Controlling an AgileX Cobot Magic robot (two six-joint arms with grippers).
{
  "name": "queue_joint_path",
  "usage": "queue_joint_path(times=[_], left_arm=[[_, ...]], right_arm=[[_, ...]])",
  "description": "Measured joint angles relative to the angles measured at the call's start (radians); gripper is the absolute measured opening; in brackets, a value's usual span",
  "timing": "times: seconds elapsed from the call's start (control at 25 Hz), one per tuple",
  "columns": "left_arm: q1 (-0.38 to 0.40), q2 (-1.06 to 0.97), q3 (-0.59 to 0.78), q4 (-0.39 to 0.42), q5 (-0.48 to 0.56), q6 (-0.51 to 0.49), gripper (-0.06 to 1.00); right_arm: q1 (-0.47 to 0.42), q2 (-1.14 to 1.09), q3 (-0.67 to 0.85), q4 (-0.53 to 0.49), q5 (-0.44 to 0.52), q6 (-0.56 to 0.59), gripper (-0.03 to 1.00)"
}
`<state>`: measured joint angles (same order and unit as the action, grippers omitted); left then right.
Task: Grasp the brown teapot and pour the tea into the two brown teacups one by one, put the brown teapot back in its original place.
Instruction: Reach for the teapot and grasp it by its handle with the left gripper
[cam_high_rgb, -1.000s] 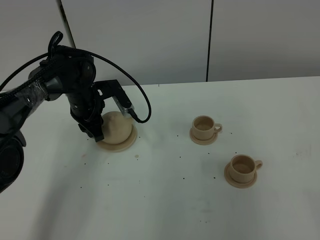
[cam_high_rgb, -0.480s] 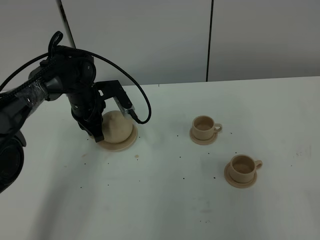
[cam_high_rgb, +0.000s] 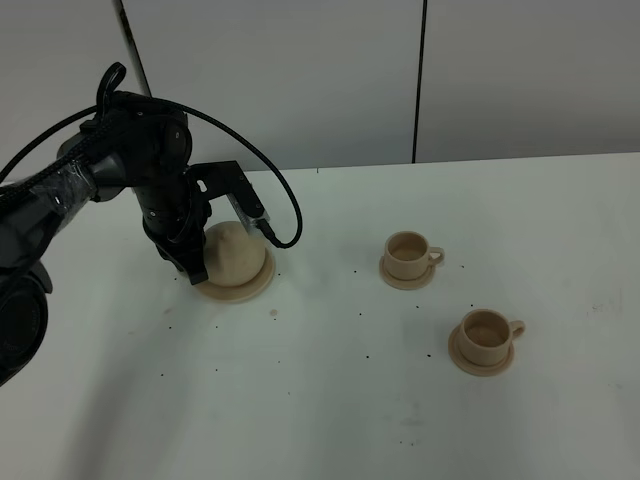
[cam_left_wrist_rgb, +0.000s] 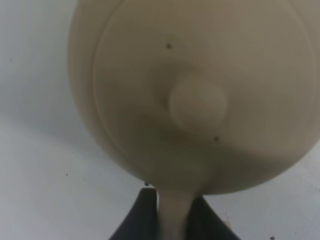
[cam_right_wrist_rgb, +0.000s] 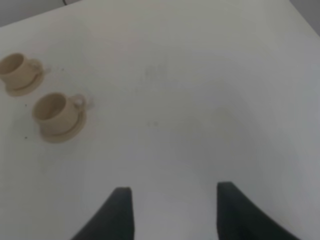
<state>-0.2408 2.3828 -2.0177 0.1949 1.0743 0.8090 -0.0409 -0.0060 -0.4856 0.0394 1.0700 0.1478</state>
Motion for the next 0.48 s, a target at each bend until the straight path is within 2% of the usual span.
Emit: queue_joint_path(times=[0.48], left_arm=[[0.000, 0.000, 0.000, -0.026, -0.009, 0.001, 0.17]], right_arm=[[0.000, 0.000, 0.000, 0.000, 0.000, 0.000, 0.38]])
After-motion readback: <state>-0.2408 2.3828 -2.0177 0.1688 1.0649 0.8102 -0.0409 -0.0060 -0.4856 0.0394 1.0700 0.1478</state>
